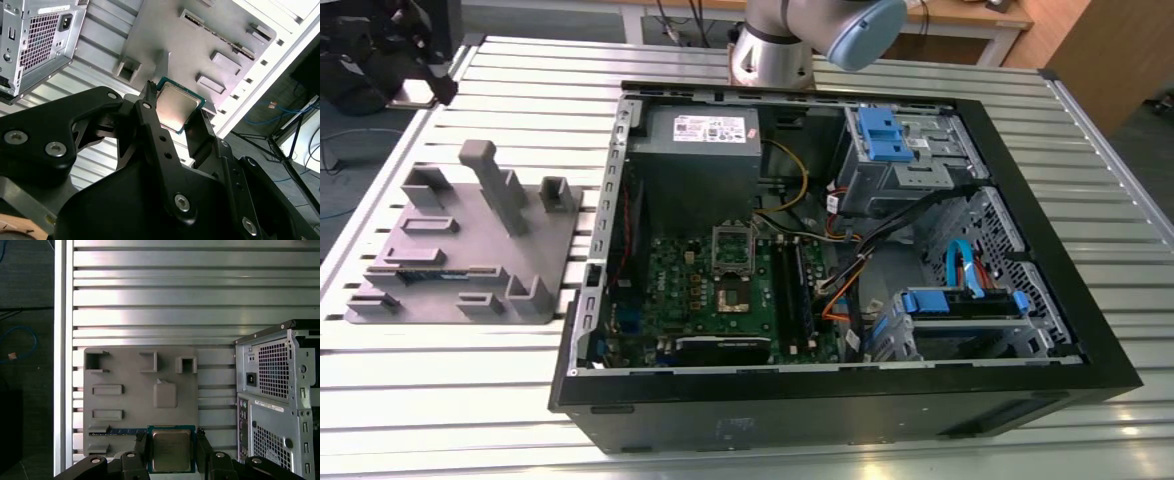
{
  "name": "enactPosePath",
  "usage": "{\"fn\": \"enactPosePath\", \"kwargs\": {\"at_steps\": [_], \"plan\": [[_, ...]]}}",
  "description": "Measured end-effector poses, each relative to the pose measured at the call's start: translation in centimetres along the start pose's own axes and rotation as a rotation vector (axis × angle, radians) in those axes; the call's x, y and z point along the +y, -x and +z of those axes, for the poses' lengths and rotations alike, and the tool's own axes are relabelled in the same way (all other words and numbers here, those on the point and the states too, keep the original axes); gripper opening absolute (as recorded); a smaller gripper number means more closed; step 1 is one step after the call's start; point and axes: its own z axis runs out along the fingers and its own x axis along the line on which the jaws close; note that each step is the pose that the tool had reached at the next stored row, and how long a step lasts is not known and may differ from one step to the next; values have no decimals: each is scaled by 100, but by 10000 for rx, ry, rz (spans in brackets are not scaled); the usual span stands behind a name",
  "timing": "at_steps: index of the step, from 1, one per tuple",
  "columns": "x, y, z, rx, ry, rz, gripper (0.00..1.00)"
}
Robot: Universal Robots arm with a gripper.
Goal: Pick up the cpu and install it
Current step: 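Pick up the cpu and move it towards the insertion slot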
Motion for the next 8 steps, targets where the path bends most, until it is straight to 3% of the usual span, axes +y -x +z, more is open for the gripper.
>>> {"fn": "enactPosePath", "kwargs": {"at_steps": [8], "plan": [[3,99,4,12,1,0,47]]}}
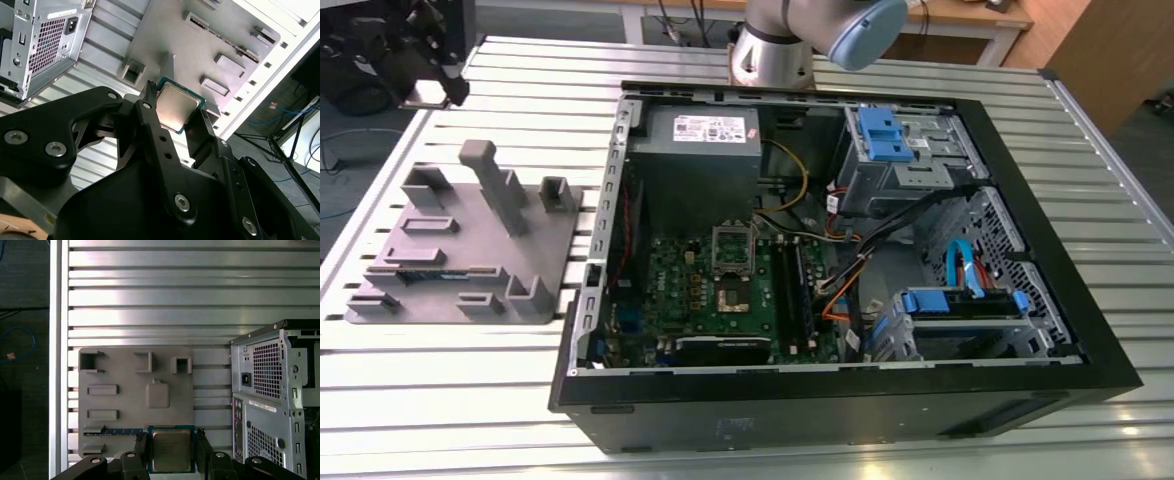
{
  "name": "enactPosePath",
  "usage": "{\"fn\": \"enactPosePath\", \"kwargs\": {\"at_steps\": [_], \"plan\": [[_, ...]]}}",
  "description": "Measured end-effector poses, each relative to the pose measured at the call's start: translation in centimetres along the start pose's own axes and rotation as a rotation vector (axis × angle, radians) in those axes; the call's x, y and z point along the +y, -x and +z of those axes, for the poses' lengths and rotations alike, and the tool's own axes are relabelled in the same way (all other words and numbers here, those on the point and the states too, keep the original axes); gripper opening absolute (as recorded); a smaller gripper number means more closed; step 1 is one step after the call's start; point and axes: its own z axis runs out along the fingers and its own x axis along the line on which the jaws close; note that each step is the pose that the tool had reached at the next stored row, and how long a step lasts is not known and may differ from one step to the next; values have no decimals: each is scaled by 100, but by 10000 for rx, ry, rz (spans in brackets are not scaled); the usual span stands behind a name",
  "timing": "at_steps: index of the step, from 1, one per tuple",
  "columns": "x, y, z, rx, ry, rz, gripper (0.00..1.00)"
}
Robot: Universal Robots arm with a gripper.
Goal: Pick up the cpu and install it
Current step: 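Pick up the cpu and move it towards the insertion slot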
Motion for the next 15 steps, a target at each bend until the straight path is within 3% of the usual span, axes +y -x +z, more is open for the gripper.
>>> {"fn": "enactPosePath", "kwargs": {"at_steps": [15], "plan": [[6,207,6,35,-2,3,47]]}}
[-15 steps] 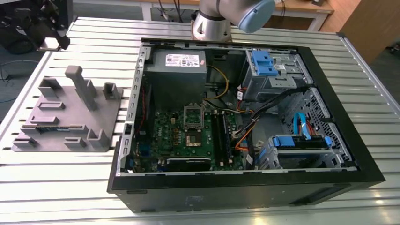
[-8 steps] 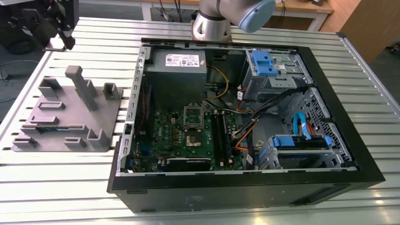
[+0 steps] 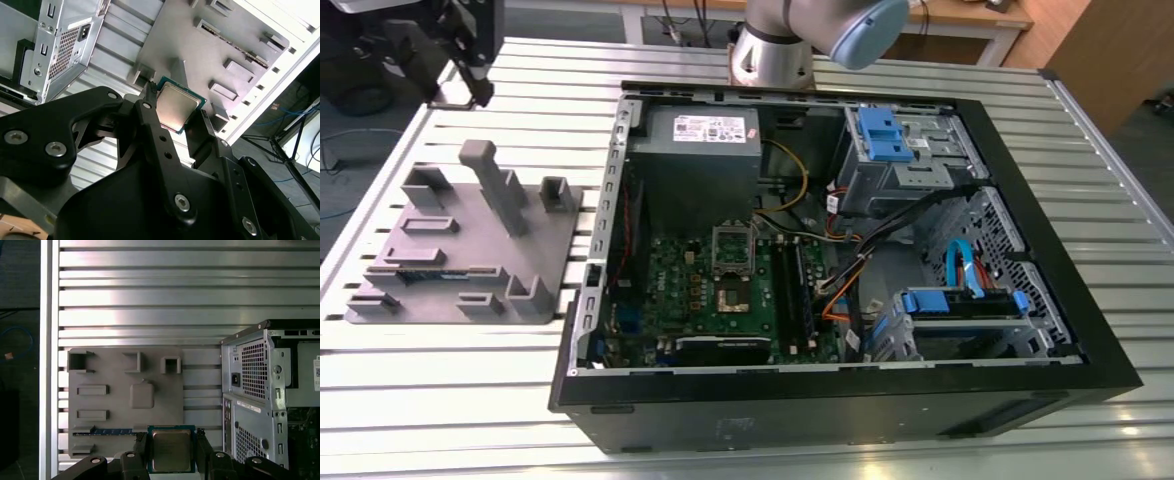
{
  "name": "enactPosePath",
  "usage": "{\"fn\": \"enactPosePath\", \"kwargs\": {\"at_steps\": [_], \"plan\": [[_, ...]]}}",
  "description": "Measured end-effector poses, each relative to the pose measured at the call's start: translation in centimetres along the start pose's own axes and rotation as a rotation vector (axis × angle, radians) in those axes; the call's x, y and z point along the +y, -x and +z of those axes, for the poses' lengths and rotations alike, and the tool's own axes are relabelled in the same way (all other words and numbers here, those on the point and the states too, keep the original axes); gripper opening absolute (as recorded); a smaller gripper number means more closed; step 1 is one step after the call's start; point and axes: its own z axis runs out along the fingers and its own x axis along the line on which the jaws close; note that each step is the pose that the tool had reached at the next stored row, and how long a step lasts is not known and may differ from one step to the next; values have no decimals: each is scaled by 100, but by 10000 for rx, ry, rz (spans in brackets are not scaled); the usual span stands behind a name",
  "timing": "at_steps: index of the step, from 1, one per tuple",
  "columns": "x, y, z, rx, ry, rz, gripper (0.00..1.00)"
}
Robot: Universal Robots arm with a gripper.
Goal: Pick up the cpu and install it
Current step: 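Pick up the cpu and move it towards the insertion slot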
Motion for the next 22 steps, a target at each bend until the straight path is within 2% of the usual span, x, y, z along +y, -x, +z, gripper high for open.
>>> {"fn": "enactPosePath", "kwargs": {"at_steps": [6,12,17,22], "plan": [[2,78,3,15,-7,0,47],[4,150,9,24,-70,0,47],[6,198,20,22,-236,-3,47],[7,243,26,22,-308,-5,47]]}}
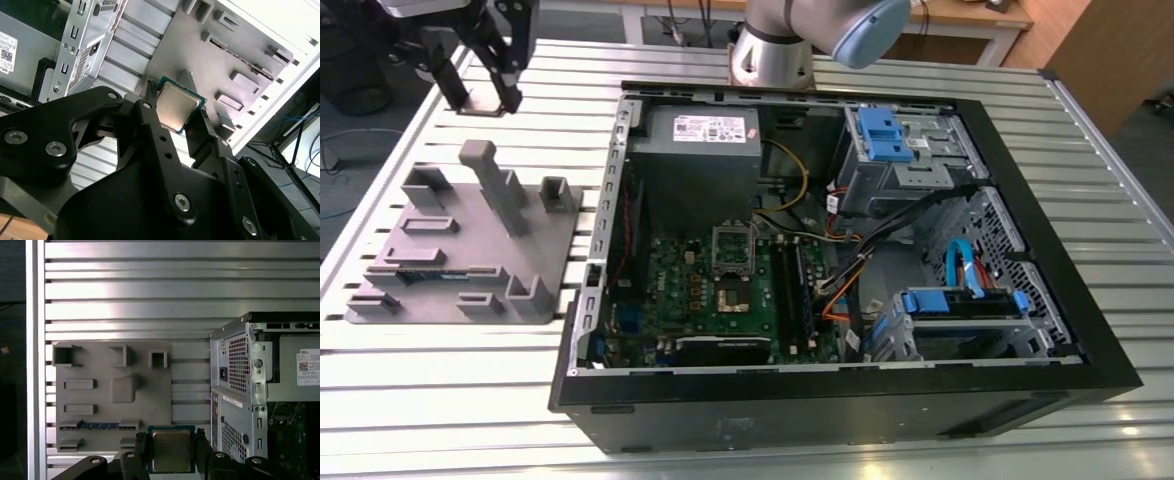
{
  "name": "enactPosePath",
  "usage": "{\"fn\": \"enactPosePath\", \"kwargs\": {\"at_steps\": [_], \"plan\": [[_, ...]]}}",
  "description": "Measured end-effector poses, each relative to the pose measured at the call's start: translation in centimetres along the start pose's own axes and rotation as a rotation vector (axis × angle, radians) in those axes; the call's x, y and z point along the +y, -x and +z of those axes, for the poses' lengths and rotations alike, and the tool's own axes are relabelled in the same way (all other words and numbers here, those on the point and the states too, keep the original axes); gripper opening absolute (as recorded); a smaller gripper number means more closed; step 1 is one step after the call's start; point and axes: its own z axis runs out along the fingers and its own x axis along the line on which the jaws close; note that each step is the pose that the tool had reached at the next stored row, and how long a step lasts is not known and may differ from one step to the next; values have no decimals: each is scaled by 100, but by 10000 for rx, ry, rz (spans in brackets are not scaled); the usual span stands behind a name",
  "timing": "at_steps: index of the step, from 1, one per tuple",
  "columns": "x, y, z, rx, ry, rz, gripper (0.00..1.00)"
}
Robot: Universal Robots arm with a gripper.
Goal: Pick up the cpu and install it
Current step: 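Pick up the cpu and move it towards the insertion slot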
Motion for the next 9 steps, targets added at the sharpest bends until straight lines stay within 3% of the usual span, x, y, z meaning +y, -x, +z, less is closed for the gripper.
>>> {"fn": "enactPosePath", "kwargs": {"at_steps": [9], "plan": [[3,117,11,2,-85,-2,47]]}}
